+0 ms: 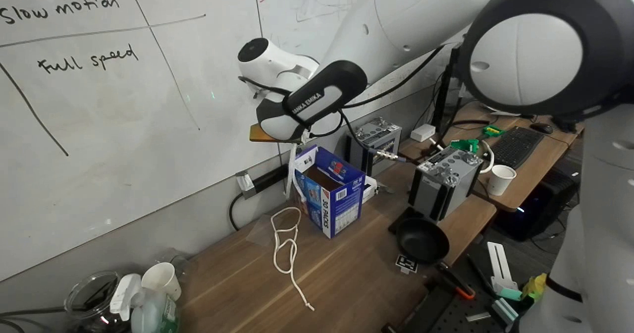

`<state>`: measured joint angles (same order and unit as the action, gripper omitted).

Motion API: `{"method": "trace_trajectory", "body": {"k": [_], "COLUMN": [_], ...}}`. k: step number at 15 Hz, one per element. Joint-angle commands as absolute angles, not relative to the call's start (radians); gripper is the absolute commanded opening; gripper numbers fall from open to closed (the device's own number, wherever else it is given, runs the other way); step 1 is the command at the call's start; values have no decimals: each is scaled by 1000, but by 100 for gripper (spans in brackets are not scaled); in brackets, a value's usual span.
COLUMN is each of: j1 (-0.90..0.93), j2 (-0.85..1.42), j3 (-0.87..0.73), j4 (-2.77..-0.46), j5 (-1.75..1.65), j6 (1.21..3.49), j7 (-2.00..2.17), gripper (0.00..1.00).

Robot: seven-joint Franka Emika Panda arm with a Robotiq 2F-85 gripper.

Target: Pick up the white ropes from the counter and put them in the box

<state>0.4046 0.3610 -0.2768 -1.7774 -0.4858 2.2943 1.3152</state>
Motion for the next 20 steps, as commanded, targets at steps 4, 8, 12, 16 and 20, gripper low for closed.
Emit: {"method": "trace_trajectory", "body": {"k": [4,8,12,16,20], "j1": [283,233,201,176,154], "j2": [299,314,326,320,303], "j3": [-179,-138,-115,-106,-105], "j4": [-1714,-1648,-1622,-1608,-1647], "j5": [-562,-547,-551,-552,-534], "j6": [2166,2135,2155,2156,2213], "j7": [1332,1302,1239,1124,1072], "gripper": [14,14,13,14,13]}}
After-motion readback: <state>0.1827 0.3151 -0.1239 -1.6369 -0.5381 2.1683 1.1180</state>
